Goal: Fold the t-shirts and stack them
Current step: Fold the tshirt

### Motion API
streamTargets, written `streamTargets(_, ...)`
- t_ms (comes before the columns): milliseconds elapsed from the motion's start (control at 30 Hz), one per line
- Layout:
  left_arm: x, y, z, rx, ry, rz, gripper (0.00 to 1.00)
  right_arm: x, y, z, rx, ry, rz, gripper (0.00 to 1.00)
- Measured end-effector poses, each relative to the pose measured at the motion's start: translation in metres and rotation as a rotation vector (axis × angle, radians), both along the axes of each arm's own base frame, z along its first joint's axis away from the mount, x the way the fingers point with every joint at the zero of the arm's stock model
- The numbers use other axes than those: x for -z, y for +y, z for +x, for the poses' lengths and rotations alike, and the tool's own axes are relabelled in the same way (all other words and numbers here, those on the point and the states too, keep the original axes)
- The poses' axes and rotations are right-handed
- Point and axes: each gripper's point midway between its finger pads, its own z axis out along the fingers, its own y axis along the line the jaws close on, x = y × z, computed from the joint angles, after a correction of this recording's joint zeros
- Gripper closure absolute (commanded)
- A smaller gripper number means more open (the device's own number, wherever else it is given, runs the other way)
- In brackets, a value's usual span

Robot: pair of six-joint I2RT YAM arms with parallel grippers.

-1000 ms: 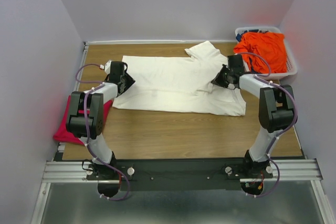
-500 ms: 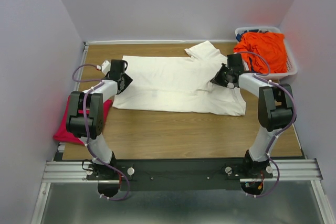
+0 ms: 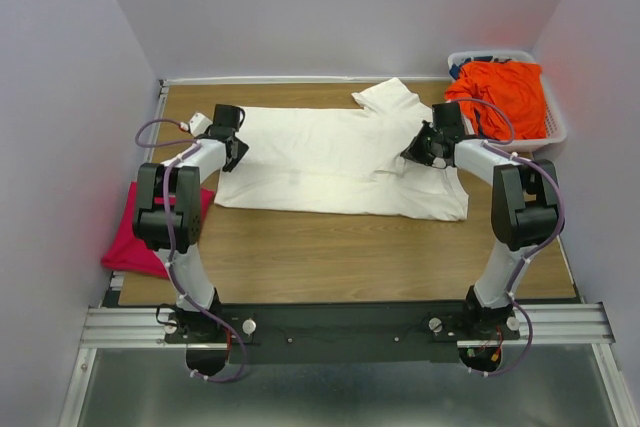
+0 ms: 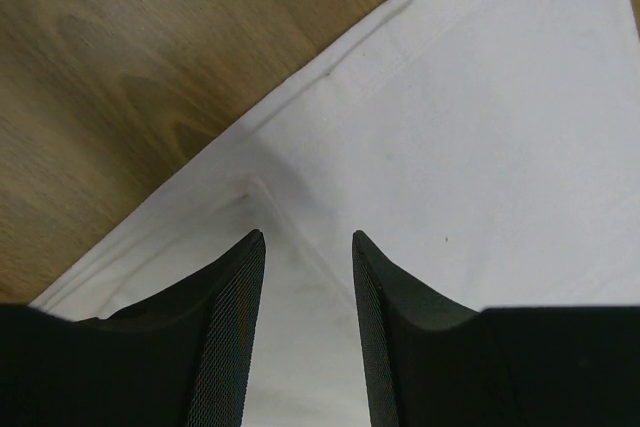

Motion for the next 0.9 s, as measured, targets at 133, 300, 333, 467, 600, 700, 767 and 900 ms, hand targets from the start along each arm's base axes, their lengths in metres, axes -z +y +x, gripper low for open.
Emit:
streamTargets(133, 0.011, 0.001, -0.002, -0.016, 0.036, 0.002, 0.51, 0.000, 0.000, 0.000, 0.001, 0.001, 0.001, 0.97)
streamTargets(300, 0.016, 0.002, -0.008, -0.028, 0.067, 0.002, 0.52, 0.000, 0.000, 0.000, 0.001, 0.001, 0.001, 0.97)
streamTargets(333, 0.016, 0.003, -0.009, -0.030, 0.069, 0.002, 0.54, 0.000, 0.000, 0.000, 0.001, 0.001, 0.001, 0.97)
streamTargets(467, 0.016, 0.004, -0.009, -0.042, 0.077, 0.006, 0.58, 0.000, 0.000, 0.000, 0.001, 0.001, 0.001, 0.97)
streamTargets(600, 0.018, 0.006, -0.010, -0.055, 0.093, 0.009, 0.63, 0.000, 0.000, 0.000, 0.001, 0.001, 0.001, 0.97)
streamTargets(700, 0.020, 0.006, -0.010, -0.061, 0.107, 0.012, 0.65, 0.000, 0.000, 0.000, 0.001, 0.001, 0.001, 0.97)
streamTargets(767, 0.021, 0.006, -0.009, -0.067, 0.116, 0.012, 0.66, 0.000, 0.000, 0.000, 0.001, 0.001, 0.001, 0.97)
streamTargets(900, 0.021, 0.008, -0.007, -0.081, 0.137, 0.018, 0.67, 0.000, 0.001, 0.000, 0.000, 0.001, 0.005, 0.98)
